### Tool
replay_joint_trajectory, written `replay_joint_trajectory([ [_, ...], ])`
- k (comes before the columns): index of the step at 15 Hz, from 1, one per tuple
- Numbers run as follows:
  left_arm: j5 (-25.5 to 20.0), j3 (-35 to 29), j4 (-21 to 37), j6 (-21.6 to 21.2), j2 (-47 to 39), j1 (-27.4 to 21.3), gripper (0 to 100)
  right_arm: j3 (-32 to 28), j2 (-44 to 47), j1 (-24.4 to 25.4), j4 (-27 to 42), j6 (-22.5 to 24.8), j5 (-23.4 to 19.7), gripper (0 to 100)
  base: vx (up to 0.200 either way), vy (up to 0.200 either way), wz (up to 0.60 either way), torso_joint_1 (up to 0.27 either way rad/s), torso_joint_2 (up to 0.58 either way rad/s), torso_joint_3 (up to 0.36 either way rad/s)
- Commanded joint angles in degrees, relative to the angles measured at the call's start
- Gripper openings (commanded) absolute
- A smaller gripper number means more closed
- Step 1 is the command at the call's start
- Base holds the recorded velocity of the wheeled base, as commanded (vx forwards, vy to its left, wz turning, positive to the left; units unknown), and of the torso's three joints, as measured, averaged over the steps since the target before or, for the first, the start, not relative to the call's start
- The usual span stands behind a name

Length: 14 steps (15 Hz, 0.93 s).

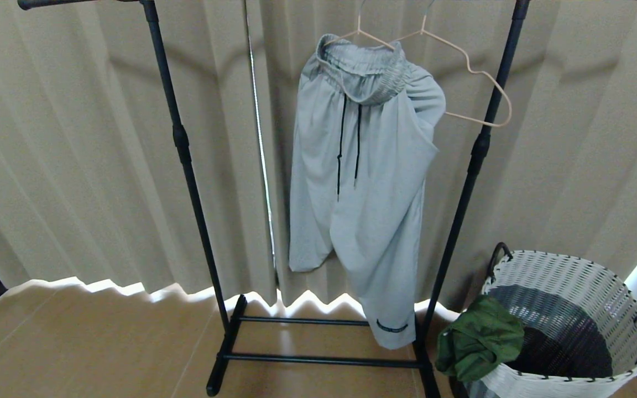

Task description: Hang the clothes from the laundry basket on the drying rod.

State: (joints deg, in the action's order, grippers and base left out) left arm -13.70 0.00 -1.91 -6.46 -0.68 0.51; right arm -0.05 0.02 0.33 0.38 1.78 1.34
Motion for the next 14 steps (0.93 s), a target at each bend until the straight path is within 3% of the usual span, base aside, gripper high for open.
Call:
replay_joint_trajectory([
  [1, -0.01, 0.0, -0.02, -0.04, -0.11, 0.02, 100, 0.05, -0.02, 0.02, -0.03, 0.51, -1.08, 100, 0.2, 0.0, 0.0, 0.007, 0.01, 0.002],
  [3, -0.01, 0.0, -0.02, -0.13, -0.11, 0.02, 100, -0.04, -0.02, 0.02, 0.15, 0.77, -1.43, 100, 0.2, 0.0, 0.0, -0.002, 0.01, 0.002],
  [6, -0.1, 0.0, -0.02, -0.13, -0.02, 0.02, 100, -0.48, 2.52, 0.55, 0.85, 5.08, -1.6, 100, 0.2, 0.0, 0.0, 0.002, 0.0, 0.002],
  [9, -0.1, 0.0, -0.02, 0.31, -0.02, 0.02, 100, -2.5, 17.29, 2.48, 0.5, 7.89, -1.43, 100, 0.0, 0.0, 0.0, 0.0, 0.0, 0.0],
  [11, -0.01, 0.0, -0.02, 0.48, -0.02, 0.02, 100, -5.49, 24.85, 6.26, 1.38, 8.33, -1.69, 100, 0.0, 0.0, 0.0, 0.0, 0.0, 0.0],
  [12, -0.01, 0.0, -0.02, 0.48, -0.02, 0.02, 100, -5.49, 24.85, 6.26, 1.38, 8.33, -1.69, 100, 0.0, 0.0, 0.0, 0.0, 0.0, 0.0],
  [14, -0.1, 0.0, -0.02, 0.22, -0.11, 0.02, 100, -7.07, 37.07, 7.05, 2.26, 12.72, -1.08, 100, 0.0, 0.0, 0.0, 0.0, 0.0, 0.0],
])
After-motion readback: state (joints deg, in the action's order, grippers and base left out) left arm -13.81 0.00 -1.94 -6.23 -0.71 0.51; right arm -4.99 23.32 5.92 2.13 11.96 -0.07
